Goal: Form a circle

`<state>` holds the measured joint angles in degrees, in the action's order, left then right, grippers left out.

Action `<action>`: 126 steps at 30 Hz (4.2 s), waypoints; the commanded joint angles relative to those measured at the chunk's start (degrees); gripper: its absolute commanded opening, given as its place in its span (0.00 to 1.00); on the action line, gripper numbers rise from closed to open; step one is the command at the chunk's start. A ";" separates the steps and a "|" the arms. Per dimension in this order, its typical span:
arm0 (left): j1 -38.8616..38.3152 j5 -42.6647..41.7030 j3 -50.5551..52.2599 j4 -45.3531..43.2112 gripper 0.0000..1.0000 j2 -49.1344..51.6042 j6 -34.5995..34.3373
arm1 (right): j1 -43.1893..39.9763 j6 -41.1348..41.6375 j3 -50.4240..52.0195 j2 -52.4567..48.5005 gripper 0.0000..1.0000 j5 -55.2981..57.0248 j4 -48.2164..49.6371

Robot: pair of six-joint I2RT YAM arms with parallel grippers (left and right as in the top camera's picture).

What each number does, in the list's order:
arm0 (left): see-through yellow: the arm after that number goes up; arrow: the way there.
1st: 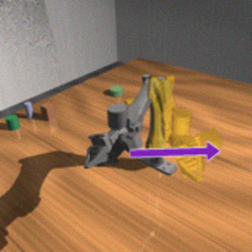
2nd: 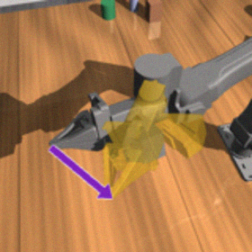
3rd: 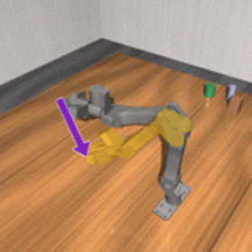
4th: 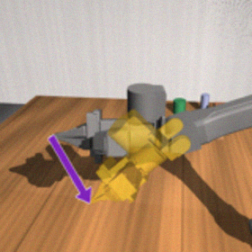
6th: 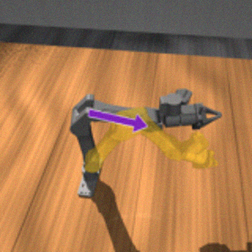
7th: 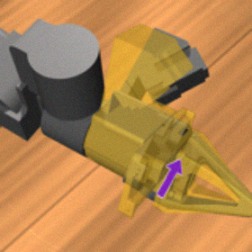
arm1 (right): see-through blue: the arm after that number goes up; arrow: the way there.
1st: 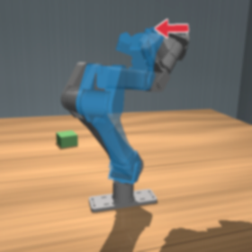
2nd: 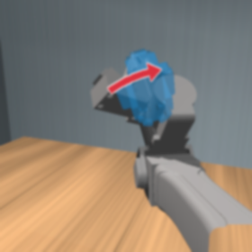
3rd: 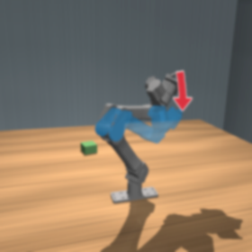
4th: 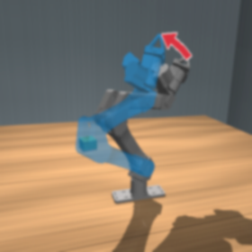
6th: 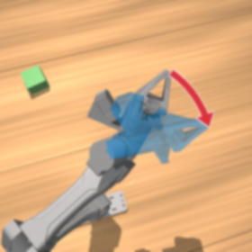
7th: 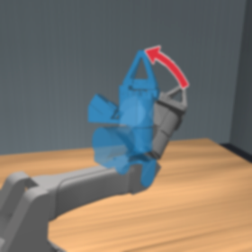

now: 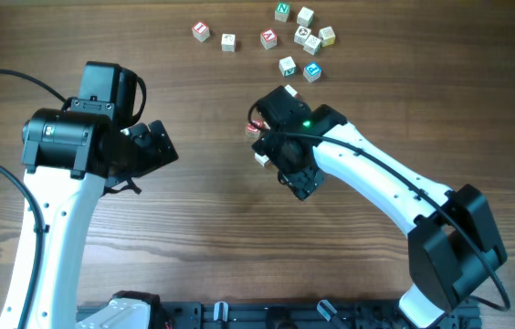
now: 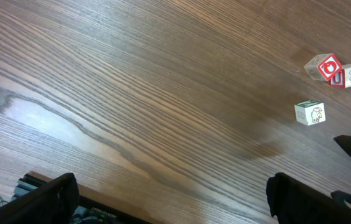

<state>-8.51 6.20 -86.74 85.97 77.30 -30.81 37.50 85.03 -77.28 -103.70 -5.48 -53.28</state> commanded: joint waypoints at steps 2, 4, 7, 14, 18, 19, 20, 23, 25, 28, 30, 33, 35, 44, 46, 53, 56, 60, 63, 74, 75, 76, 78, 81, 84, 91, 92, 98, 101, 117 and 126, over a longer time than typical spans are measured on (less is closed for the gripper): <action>0.00 0.96 -0.15 0.02 1.00 -0.37 -0.96 | -0.24 4.79 0.00 1.05 1.00 1.60 -0.44; 0.00 0.98 -0.15 0.02 1.00 -0.37 -0.96 | -0.24 0.02 0.00 1.05 1.00 2.29 -0.09; 0.00 0.96 -0.15 0.02 1.00 -0.37 -0.96 | -0.24 -14.23 0.00 1.05 1.00 6.32 2.01; 0.00 0.96 -0.15 0.02 1.00 -0.37 -0.96 | -0.24 -44.50 0.07 1.05 1.00 7.19 6.10; 0.00 0.98 -0.15 0.02 1.00 -0.37 -0.96 | -0.07 -37.11 1.09 0.87 0.99 7.17 7.50; 0.00 0.96 -0.15 0.02 1.00 -0.37 -0.96 | 0.04 -32.26 1.79 0.85 0.98 7.19 8.15; 0.00 0.96 -0.15 0.02 1.00 -0.37 -0.96 | 0.20 -27.15 2.69 0.63 0.95 7.19 9.44; 0.00 0.96 -0.15 0.02 1.00 -0.37 -0.96 | 1.31 -17.51 5.79 -0.59 0.86 6.71 16.35; 0.00 0.98 -0.15 0.02 1.00 -0.37 -0.96 | 2.67 -13.79 6.05 -2.47 0.83 5.46 21.24; 0.00 0.96 -0.15 0.02 1.00 -0.37 -0.96 | 4.35 -14.43 6.03 -4.68 0.84 6.43 25.22; 0.00 0.96 -0.15 0.02 1.00 -0.37 -0.96 | 4.55 -14.29 6.03 -7.37 0.83 7.02 25.18; 0.00 0.98 -0.15 0.02 1.00 -0.37 -0.96 | 4.55 -10.16 6.03 -10.01 0.84 11.21 23.06; 0.00 0.96 -0.15 0.02 1.00 -0.37 -0.96 | 4.55 -9.86 6.03 -10.10 0.84 13.05 22.86; 0.00 0.98 -0.15 0.02 1.00 -0.37 -0.96 | 4.55 -12.04 6.03 -10.34 0.48 14.78 24.09; 0.00 0.98 -0.15 0.02 1.00 -0.37 -0.96 | 4.61 -16.24 6.03 -10.34 0.37 14.01 23.82; 0.00 0.96 -0.15 0.02 1.00 -0.37 -0.96 | 4.59 -36.48 5.46 -10.29 0.34 14.05 24.24; 0.00 0.96 -0.15 0.02 1.00 -0.37 -0.96 | 4.59 -45.46 5.44 -10.29 0.34 14.53 24.61; 0.00 0.98 -0.15 0.02 1.00 -0.37 -0.96 | 4.59 -47.82 5.44 -10.29 0.34 14.71 27.89; 0.00 0.96 -0.15 0.02 1.00 -0.37 -0.96 | 4.59 -50.66 5.44 -10.29 0.33 14.71 30.08; 0.00 0.96 -0.15 0.02 1.00 -0.37 -0.96 | 2.99 -49.05 5.46 -10.29 0.32 16.63 29.55; 0.00 0.96 -0.15 0.02 1.00 -0.37 -0.96 | 2.45 -45.86 5.46 -10.29 0.32 16.63 28.94; 0.00 0.96 -0.15 0.02 1.00 -0.37 -0.96 | 2.08 -44.41 5.46 -10.29 0.32 16.63 28.55; 0.00 0.96 -0.15 0.02 1.00 -0.37 -0.96 | 1.40 -44.15 5.46 -10.29 0.32 16.09 28.35; 0.00 0.98 -0.15 0.02 1.00 -0.37 -0.96 | 1.16 -44.15 5.46 -10.32 0.32 15.91 28.61; 0.00 0.96 -0.15 0.02 1.00 -0.37 -0.96 | 1.16 -44.37 5.53 -10.32 0.31 15.47 28.85; 0.00 0.96 -0.15 0.02 1.00 -0.37 -0.96 | 1.16 -45.27 5.57 -10.32 0.21 15.26 28.83; 0.00 0.96 -0.15 0.02 1.00 -0.37 -0.96 | 1.18 -45.70 5.57 -10.32 0.21 15.02 28.83; 0.00 0.96 -0.15 0.02 1.00 -0.37 -0.96 | 1.18 -46.07 5.68 -10.32 0.22 14.45 29.24; 0.00 0.96 -0.15 0.02 1.00 -0.37 -0.96 | 1.25 -46.05 5.68 -10.34 0.22 14.40 29.35; 0.00 0.96 -0.15 0.02 1.00 -0.37 -0.96 | 2.19 -39.87 5.68 -11.50 0.25 11.78 30.67; 0.00 0.96 -0.15 0.02 1.00 -0.37 -0.96 | 2.19 -35.41 5.68 -11.50 0.35 13.18 30.23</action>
<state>-8.51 6.20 -86.74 85.95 77.30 -30.81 39.51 47.16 -71.61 -113.80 6.66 -22.74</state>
